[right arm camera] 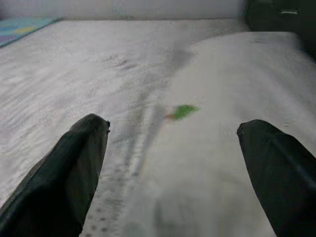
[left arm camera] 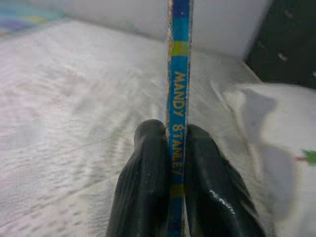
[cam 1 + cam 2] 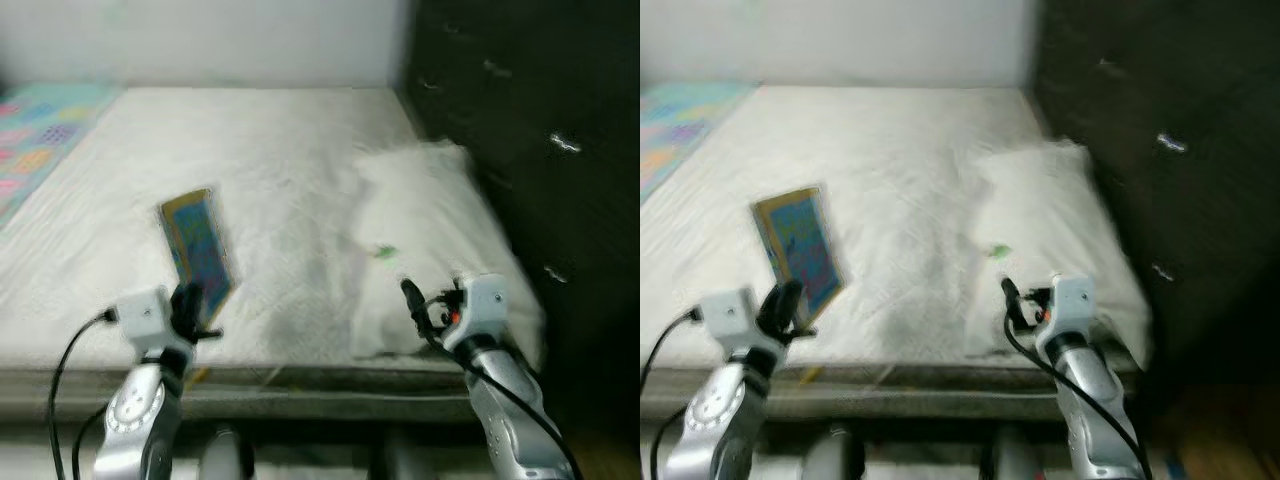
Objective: Clean up the room
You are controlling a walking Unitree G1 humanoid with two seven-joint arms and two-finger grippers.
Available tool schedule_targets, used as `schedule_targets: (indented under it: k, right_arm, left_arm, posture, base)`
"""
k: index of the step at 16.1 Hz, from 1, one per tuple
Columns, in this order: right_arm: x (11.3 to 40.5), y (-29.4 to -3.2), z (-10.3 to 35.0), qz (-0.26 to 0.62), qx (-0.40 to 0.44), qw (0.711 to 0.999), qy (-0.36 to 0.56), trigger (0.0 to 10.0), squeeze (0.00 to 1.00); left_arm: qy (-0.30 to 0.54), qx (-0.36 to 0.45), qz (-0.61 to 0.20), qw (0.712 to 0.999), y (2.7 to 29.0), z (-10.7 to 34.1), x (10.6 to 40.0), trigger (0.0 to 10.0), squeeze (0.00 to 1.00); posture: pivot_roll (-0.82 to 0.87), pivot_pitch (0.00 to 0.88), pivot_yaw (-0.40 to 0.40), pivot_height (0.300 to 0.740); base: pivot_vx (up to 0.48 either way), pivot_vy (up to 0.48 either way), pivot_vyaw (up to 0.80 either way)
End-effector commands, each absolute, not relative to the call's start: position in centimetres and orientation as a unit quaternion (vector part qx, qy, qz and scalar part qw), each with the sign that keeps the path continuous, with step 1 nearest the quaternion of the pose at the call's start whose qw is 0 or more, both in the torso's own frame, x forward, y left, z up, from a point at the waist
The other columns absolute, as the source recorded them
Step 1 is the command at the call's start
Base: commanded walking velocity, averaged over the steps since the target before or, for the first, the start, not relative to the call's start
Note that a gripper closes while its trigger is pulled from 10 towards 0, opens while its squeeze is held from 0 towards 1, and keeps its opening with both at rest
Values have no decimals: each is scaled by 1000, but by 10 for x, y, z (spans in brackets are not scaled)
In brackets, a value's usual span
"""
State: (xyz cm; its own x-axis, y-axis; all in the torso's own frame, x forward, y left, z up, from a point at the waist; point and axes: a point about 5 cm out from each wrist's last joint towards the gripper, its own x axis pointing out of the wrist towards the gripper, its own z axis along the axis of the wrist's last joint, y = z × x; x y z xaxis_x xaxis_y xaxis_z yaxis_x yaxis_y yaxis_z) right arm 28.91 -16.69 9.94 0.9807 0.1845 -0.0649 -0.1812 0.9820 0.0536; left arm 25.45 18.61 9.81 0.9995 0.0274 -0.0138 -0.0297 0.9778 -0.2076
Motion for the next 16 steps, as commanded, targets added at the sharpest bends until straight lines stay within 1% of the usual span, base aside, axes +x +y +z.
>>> schedule_targets:
  k: [1, 8, 11, 16]
  right_arm:
    - [289, -164, 100, 98, 27, 994, 31, 10000, 0]
    - [291, -162, 100, 105, 24, 994, 28, 10000, 0]
    - [291, -162, 100, 105, 23, 994, 29, 10000, 0]
    - [290, -162, 99, 102, 20, 994, 29, 10000, 0]
  left_arm:
    - [14, -101, 28, 994, 192, 94, 251, 10000, 0]
    - [9, -101, 22, 995, 191, 94, 252, 10000, 0]
    - [10, -100, 23, 995, 191, 94, 252, 10000, 0]
    - [0, -102, 19, 995, 190, 97, 253, 10000, 0]
  posture:
    - [-69, 52, 31, 639]
    - [-69, 40, 27, 639]
    - [-69, 40, 28, 610]
    - [-71, 45, 29, 610]
  base:
    - [0, 0, 0]
    - [0, 0, 0]
    - [0, 0, 0]
    - [0, 0, 0]
